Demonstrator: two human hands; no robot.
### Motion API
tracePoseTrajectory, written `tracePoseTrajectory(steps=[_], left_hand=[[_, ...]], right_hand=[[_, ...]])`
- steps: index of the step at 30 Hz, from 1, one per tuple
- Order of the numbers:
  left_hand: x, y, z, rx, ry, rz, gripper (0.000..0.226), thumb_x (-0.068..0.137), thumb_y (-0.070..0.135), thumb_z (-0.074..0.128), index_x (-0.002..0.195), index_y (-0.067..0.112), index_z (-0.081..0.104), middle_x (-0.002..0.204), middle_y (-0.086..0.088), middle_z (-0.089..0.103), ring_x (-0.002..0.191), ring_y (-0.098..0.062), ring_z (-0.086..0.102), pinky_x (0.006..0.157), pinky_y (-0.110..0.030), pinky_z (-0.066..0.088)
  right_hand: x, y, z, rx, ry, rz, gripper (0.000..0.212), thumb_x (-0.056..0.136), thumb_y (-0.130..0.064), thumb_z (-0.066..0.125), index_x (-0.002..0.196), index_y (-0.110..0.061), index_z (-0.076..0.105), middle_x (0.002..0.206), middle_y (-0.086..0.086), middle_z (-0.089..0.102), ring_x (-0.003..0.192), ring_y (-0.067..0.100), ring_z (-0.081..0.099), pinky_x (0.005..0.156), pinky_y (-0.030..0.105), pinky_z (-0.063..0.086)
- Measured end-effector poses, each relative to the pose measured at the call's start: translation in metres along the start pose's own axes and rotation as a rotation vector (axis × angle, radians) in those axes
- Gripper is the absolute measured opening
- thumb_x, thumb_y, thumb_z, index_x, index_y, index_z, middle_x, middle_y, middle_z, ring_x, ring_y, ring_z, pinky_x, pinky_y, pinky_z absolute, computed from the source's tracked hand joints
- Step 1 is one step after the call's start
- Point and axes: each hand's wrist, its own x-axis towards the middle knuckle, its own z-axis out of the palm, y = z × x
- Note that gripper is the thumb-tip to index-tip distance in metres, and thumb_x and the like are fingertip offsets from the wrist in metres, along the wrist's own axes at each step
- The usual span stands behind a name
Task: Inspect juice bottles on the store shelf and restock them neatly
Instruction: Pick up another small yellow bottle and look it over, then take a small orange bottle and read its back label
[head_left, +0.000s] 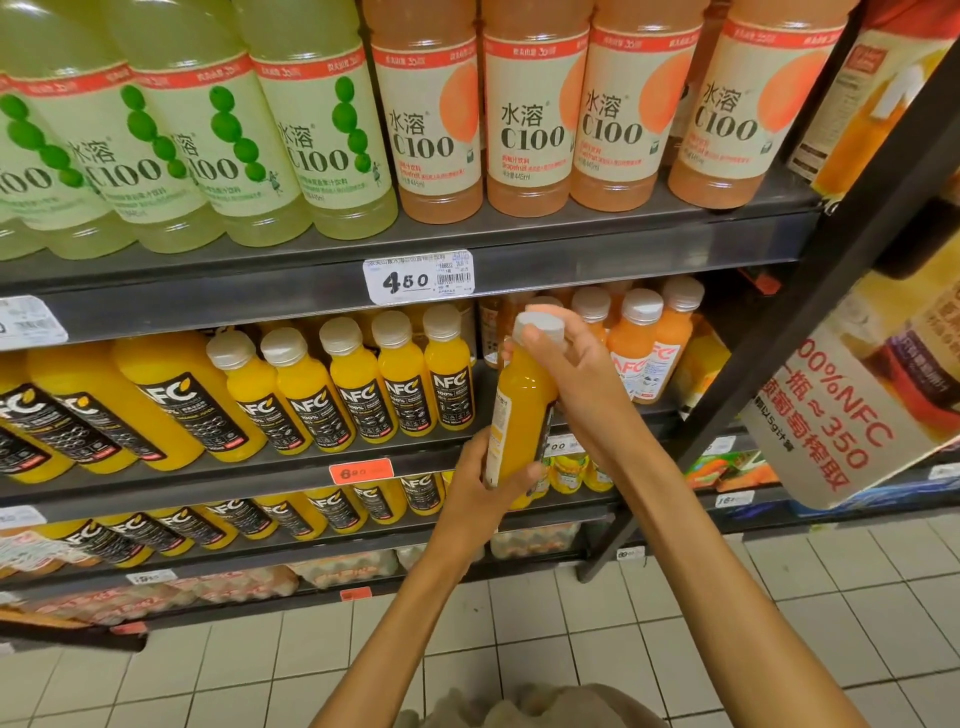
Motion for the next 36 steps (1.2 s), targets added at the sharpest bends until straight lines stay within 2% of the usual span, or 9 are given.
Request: tracePoseTrajectory(steps=[6,10,14,20,24,27,29,32,36], left_hand=[[0.035,-0.009,0.000,0.003,0.207,-0.051,0.053,0.083,0.020,0.071,0.130,0.013,0.046,0.117,-0.002,0.061,0.109,-0.018,0.059,0.094,-0.034,0.050],[0.049,-0.017,0.003,0.053,0.214,-0.074,0.047,0.078,0.013,0.075,0.120,0.013,0.052,0.107,0.000,0.062,0.103,-0.019,0.061,0.084,-0.025,0.050],[0.062,-0.026,-0.001,0.090,0.237,-0.127,0.053,0.071,0.008,0.079,0.118,0.015,0.055,0.103,0.002,0.059,0.095,-0.014,0.058,0.069,-0.013,0.043],[0.073,-0.035,-0.002,0.043,0.337,-0.173,0.053,0.071,0.008,0.080,0.117,0.002,0.056,0.111,-0.011,0.065,0.103,-0.022,0.062,0.092,-0.033,0.051],[0.072,-0.037,0.006,0.101,0.405,-0.120,0.032,0.075,0.014,0.078,0.098,0.016,0.056,0.103,0.003,0.062,0.099,-0.009,0.056,0.078,-0.010,0.042],[0.075,-0.037,0.009,0.119,0.438,-0.138,0.035,0.077,0.018,0.076,0.107,0.012,0.058,0.107,0.002,0.059,0.095,-0.009,0.053,0.082,-0.021,0.044],[0.078,-0.036,0.009,0.119,0.455,-0.154,0.028,0.077,0.019,0.076,0.099,0.017,0.058,0.092,0.008,0.057,0.082,-0.006,0.053,0.082,-0.027,0.048],[0.080,-0.037,0.008,0.069,0.458,-0.225,0.035,0.077,0.021,0.077,0.104,0.018,0.055,0.096,0.005,0.055,0.088,-0.010,0.054,0.075,-0.021,0.047],[0.083,-0.040,0.007,-0.047,0.458,-0.294,0.047,0.078,0.019,0.076,0.118,0.007,0.054,0.115,-0.008,0.058,0.108,-0.026,0.059,0.090,-0.044,0.052]], right_hand=[[0.009,0.009,0.012,-0.123,0.153,-0.091,0.042,0.079,-0.013,0.075,0.111,-0.013,0.048,0.101,0.001,0.057,0.082,-0.003,0.058,0.071,0.014,0.049],[0.021,0.018,0.017,-0.201,0.217,-0.087,0.047,0.076,-0.017,0.079,0.105,-0.017,0.043,0.101,0.005,0.053,0.082,0.006,0.054,0.065,0.013,0.047],[0.030,0.027,0.016,-0.333,0.275,-0.115,0.052,0.073,-0.021,0.081,0.106,-0.015,0.041,0.094,-0.008,0.049,0.083,0.004,0.053,0.064,0.011,0.046],[0.032,0.037,0.004,-0.511,0.073,-0.146,0.052,0.071,-0.014,0.082,0.109,-0.017,0.047,0.098,-0.008,0.054,0.088,0.007,0.056,0.066,0.016,0.048],[0.032,0.043,0.009,-0.518,0.132,-0.199,0.048,0.072,-0.016,0.082,0.107,-0.017,0.049,0.094,-0.011,0.056,0.084,0.004,0.058,0.062,0.013,0.046],[0.037,0.044,0.014,-0.631,0.190,-0.249,0.052,0.071,-0.023,0.083,0.108,-0.011,0.050,0.096,-0.002,0.060,0.085,0.012,0.059,0.064,0.019,0.050],[0.041,0.043,0.017,-0.726,0.175,-0.256,0.054,0.071,-0.026,0.083,0.110,-0.005,0.051,0.102,0.007,0.061,0.091,0.019,0.058,0.067,0.025,0.048],[0.047,0.039,0.015,-0.897,0.075,-0.269,0.054,0.075,-0.028,0.079,0.116,-0.003,0.053,0.113,0.013,0.057,0.099,0.021,0.052,0.071,0.018,0.034],[0.053,0.025,-0.001,-1.043,-0.049,-0.316,0.041,0.085,-0.016,0.068,0.124,-0.008,0.058,0.113,0.013,0.060,0.105,0.024,0.055,0.076,0.011,0.028]])
